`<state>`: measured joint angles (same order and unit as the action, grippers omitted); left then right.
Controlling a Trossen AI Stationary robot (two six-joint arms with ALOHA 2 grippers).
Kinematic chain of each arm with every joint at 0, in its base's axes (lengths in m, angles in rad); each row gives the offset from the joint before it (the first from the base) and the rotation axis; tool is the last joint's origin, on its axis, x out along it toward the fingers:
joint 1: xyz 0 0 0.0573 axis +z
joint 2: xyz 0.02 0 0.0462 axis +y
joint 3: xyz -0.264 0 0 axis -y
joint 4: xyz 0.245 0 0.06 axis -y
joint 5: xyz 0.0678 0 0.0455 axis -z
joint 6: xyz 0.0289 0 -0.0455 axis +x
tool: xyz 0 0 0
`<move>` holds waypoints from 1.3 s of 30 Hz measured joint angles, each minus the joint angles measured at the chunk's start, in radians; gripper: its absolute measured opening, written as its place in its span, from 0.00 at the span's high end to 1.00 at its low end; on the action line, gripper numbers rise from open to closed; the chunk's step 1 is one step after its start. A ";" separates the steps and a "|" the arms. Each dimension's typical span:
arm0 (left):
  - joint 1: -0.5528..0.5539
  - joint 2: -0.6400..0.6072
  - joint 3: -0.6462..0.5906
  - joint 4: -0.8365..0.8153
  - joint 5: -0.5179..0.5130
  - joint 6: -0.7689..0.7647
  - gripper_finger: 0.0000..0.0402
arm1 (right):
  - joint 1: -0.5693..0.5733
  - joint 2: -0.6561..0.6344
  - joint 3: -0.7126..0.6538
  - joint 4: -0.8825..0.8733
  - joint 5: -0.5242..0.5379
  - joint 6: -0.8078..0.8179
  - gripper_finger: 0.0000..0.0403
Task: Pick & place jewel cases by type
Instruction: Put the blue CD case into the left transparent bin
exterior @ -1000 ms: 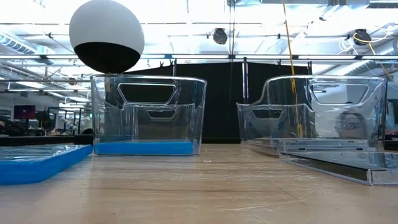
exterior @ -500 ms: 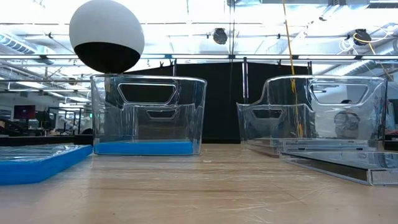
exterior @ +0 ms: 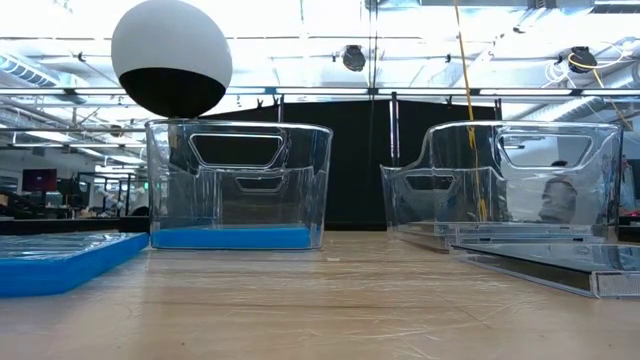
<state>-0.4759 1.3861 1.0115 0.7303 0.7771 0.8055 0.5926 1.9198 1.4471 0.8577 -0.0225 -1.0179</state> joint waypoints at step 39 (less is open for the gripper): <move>0.030 -0.114 -0.001 -0.286 -0.090 -0.364 0.58 | 0.020 -0.002 0.002 0.034 0.423 0.055 0.94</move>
<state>-0.4461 1.2720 1.0107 0.4444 0.6874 0.4416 0.6128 1.9179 1.4490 0.8918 0.4007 -0.9628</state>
